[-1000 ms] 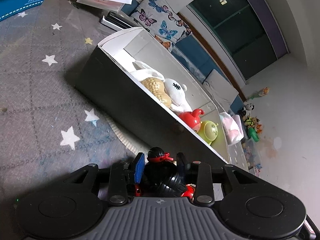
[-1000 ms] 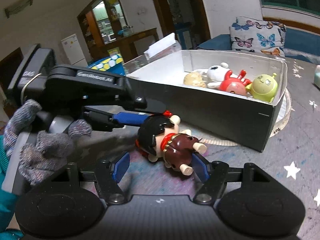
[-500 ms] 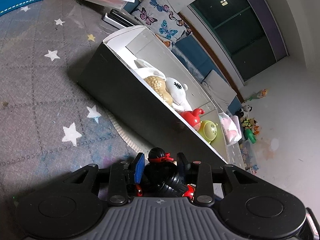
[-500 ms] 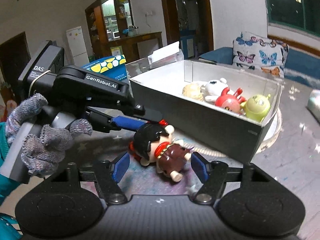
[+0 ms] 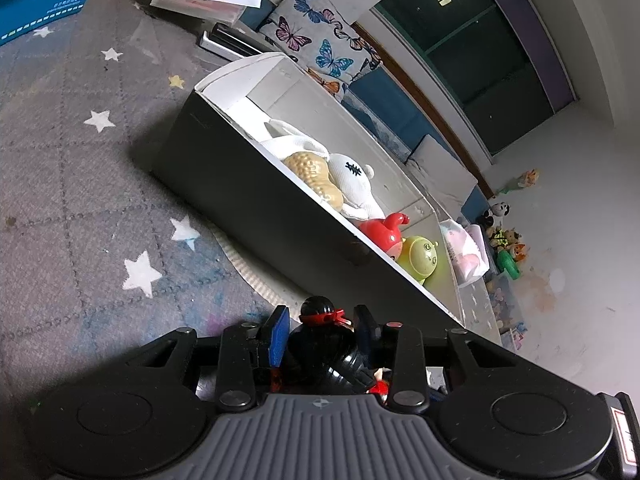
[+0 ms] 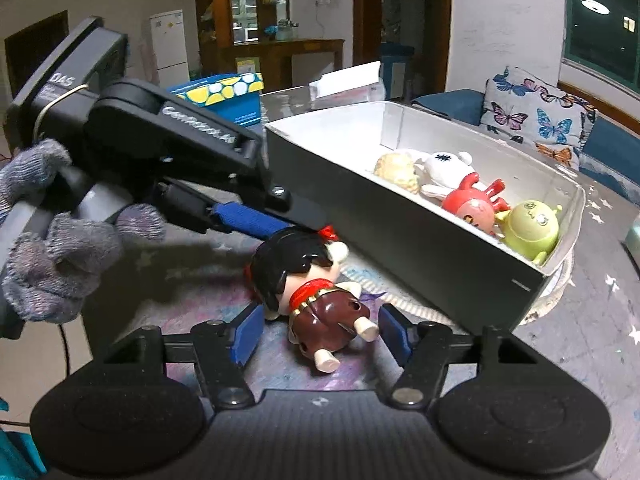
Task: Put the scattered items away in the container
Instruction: 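Close the right gripper around the black-haired doll's body, then lift the doll with the right gripper and lower it into the box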
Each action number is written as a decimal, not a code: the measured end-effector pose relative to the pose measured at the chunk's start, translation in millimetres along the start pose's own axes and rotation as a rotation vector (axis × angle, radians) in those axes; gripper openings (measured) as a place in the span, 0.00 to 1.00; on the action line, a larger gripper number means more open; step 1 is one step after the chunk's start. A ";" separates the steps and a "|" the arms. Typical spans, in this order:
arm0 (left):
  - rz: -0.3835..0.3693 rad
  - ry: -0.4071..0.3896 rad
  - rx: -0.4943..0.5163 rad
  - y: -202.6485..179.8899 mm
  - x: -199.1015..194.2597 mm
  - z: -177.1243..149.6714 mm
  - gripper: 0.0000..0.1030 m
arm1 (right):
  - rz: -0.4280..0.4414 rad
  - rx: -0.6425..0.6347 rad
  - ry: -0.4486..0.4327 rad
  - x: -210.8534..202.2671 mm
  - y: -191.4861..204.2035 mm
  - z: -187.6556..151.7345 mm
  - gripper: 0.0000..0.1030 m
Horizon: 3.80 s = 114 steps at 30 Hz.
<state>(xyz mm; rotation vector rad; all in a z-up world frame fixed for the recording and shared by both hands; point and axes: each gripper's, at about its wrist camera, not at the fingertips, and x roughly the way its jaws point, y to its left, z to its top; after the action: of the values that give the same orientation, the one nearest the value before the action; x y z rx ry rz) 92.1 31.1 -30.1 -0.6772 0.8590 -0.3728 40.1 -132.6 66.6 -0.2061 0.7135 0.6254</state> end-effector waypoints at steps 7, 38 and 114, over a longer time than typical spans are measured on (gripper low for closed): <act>0.012 0.004 0.012 -0.8 -1.4 -2.1 0.36 | 0.027 -0.018 -0.003 -6.5 11.6 -1.8 0.62; 0.018 -0.014 -0.005 -0.3 -7.7 -7.9 0.42 | 0.033 0.019 0.024 23.8 8.0 8.8 0.52; -0.030 -0.074 0.128 -39.9 90.1 114.2 0.40 | -0.120 0.019 0.009 92.4 -92.3 119.6 0.52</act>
<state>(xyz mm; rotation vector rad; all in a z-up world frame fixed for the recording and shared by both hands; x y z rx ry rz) 236.1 -3.3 -1.0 -0.5828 0.7487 -0.4236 214.9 -118.0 91.3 -0.2330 0.7099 0.5036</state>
